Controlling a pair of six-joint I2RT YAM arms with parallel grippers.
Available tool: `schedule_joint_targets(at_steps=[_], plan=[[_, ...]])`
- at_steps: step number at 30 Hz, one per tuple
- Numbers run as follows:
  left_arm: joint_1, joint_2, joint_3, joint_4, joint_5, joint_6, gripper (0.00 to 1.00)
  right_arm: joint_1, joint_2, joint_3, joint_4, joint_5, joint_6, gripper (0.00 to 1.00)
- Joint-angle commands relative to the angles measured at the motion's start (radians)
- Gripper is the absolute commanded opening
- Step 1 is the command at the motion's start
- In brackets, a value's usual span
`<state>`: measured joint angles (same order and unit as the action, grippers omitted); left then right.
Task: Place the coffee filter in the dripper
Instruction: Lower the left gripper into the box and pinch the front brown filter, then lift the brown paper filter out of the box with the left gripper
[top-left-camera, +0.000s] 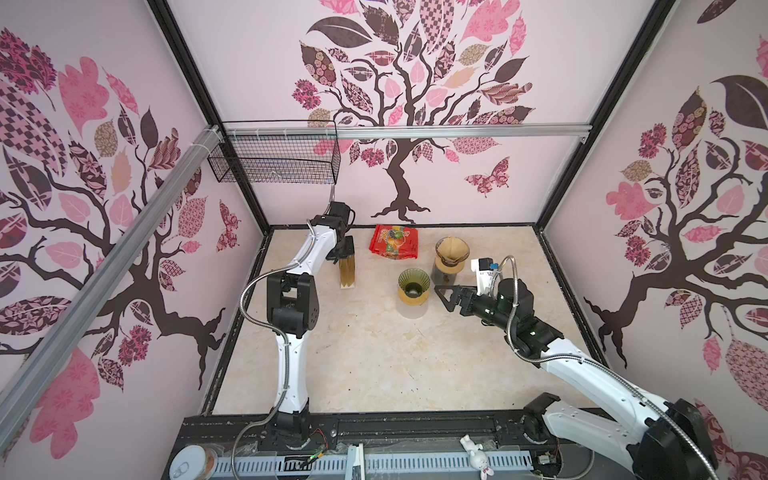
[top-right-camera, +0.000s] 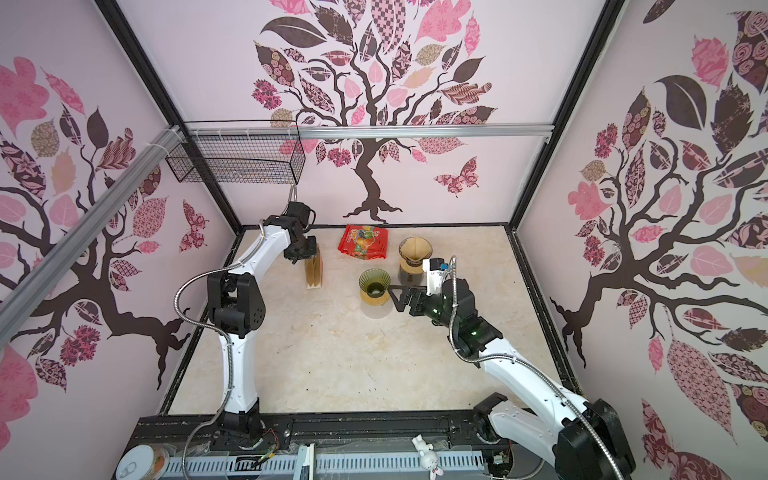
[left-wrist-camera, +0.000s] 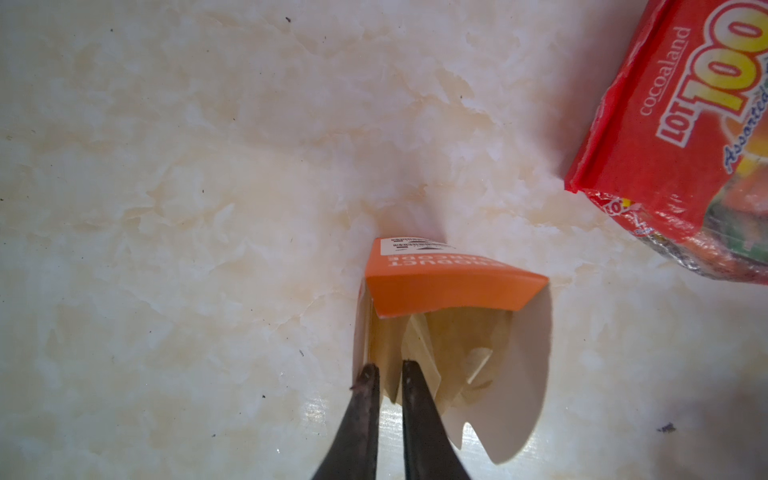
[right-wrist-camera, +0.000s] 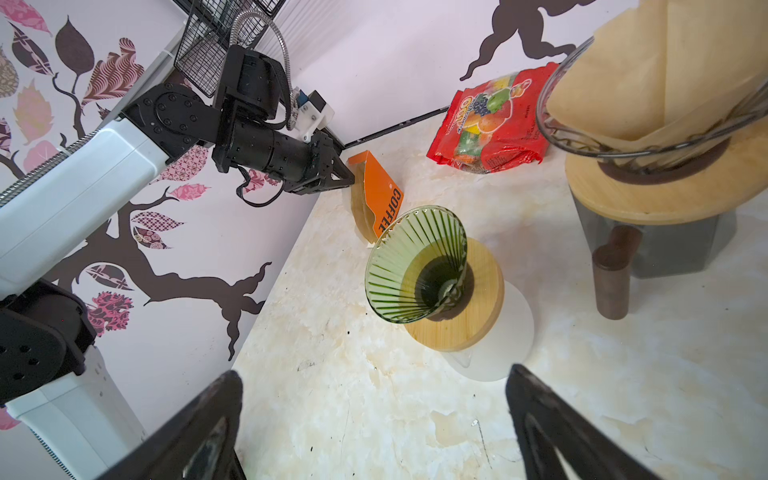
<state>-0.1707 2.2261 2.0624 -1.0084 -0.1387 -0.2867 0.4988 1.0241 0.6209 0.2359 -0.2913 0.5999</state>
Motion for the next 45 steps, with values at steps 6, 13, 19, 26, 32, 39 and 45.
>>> schedule_joint_targets(at_steps=[6,13,19,26,32,39,45], plan=[[-0.004,0.037,0.054,-0.010,-0.020,0.003,0.13,0.004,0.011,-0.005,0.011,0.012,-0.001,1.00],[-0.003,0.045,0.054,-0.009,-0.019,0.000,0.11,0.004,0.013,-0.003,0.011,0.009,0.000,1.00],[-0.009,0.050,0.058,-0.015,-0.036,-0.002,0.07,0.004,0.011,-0.003,0.011,0.009,-0.001,1.00],[-0.018,0.031,0.054,-0.030,-0.042,-0.015,0.00,0.004,0.012,-0.003,0.011,0.009,-0.001,1.00],[-0.031,-0.008,0.051,-0.056,-0.042,-0.026,0.00,0.004,0.011,-0.004,0.010,0.008,-0.001,1.00],[-0.033,-0.061,0.013,-0.069,-0.065,-0.026,0.00,0.004,0.016,-0.003,0.011,0.006,-0.002,1.00],[-0.037,-0.090,-0.012,-0.073,-0.058,-0.031,0.00,0.004,0.019,-0.002,0.011,0.003,-0.001,1.00]])
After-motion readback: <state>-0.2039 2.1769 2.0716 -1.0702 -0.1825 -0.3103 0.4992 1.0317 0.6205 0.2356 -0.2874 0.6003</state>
